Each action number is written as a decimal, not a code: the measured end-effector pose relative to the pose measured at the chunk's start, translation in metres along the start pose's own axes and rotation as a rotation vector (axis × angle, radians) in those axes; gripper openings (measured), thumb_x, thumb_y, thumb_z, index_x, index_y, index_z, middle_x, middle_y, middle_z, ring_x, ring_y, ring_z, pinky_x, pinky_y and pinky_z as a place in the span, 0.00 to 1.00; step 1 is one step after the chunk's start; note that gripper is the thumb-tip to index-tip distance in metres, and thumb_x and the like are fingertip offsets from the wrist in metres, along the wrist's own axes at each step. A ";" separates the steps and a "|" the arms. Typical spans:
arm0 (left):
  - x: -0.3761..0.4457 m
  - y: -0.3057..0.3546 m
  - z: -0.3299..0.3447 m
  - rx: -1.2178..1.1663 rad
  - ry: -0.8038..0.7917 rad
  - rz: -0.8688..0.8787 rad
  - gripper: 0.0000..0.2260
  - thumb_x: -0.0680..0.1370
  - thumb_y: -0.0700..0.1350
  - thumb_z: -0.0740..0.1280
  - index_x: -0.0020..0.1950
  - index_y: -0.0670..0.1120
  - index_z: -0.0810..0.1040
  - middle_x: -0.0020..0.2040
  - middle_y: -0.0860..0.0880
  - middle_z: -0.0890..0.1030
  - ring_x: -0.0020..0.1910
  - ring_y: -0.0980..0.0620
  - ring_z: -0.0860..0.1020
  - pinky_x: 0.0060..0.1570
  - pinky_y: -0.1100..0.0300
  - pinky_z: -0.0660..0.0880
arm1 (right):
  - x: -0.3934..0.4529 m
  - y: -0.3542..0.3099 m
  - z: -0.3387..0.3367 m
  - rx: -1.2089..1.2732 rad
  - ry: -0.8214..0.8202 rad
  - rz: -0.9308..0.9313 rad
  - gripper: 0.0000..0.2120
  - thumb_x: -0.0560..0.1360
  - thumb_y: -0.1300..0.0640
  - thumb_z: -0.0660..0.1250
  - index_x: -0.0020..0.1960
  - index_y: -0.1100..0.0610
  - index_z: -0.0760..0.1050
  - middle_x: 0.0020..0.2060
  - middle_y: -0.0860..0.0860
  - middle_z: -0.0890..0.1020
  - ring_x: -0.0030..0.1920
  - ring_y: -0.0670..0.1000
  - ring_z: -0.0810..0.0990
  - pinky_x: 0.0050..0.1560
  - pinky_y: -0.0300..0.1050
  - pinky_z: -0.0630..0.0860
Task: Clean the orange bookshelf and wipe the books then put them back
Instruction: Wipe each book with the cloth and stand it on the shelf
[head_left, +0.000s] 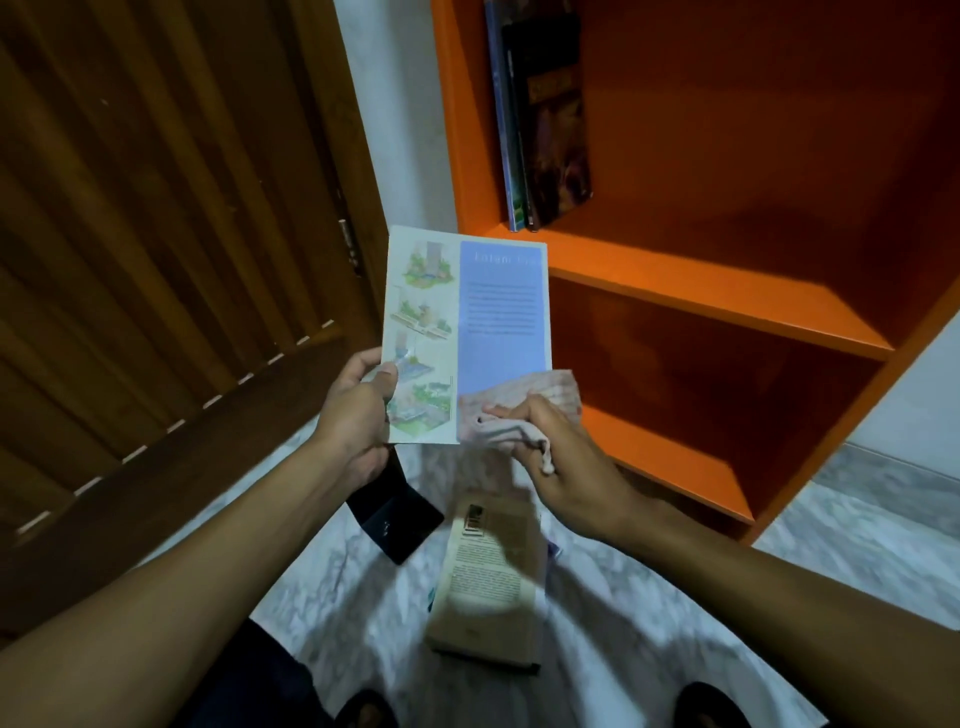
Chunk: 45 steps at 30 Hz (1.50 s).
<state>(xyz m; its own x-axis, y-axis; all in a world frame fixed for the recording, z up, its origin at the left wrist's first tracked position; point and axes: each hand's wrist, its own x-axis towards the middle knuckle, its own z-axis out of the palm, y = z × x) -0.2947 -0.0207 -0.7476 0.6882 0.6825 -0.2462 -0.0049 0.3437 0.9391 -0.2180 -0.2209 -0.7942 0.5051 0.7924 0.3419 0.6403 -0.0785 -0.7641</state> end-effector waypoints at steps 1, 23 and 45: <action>0.000 0.002 -0.002 0.003 0.004 0.005 0.06 0.84 0.42 0.59 0.57 0.47 0.75 0.49 0.46 0.84 0.38 0.50 0.85 0.31 0.53 0.81 | -0.002 -0.005 0.001 -0.009 0.001 -0.016 0.11 0.82 0.55 0.59 0.49 0.38 0.62 0.49 0.38 0.75 0.53 0.35 0.72 0.49 0.41 0.70; -0.033 -0.012 0.024 0.418 -0.383 0.193 0.07 0.84 0.45 0.59 0.54 0.49 0.77 0.47 0.43 0.86 0.45 0.42 0.85 0.40 0.44 0.80 | 0.069 -0.028 -0.063 0.107 0.748 0.091 0.11 0.82 0.61 0.57 0.57 0.45 0.66 0.54 0.50 0.76 0.54 0.53 0.76 0.56 0.58 0.76; 0.005 0.003 0.018 -0.043 -0.066 0.039 0.06 0.83 0.42 0.61 0.54 0.48 0.77 0.54 0.43 0.83 0.49 0.43 0.83 0.51 0.40 0.80 | 0.011 -0.023 0.013 -0.048 -0.065 -0.117 0.11 0.79 0.59 0.60 0.60 0.49 0.67 0.52 0.44 0.74 0.54 0.47 0.74 0.53 0.50 0.74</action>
<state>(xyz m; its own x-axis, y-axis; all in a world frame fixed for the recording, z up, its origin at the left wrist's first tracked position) -0.2780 -0.0284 -0.7417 0.7332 0.6523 -0.1920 -0.0625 0.3458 0.9362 -0.2343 -0.2027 -0.7800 0.3882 0.8351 0.3897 0.7202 -0.0110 -0.6937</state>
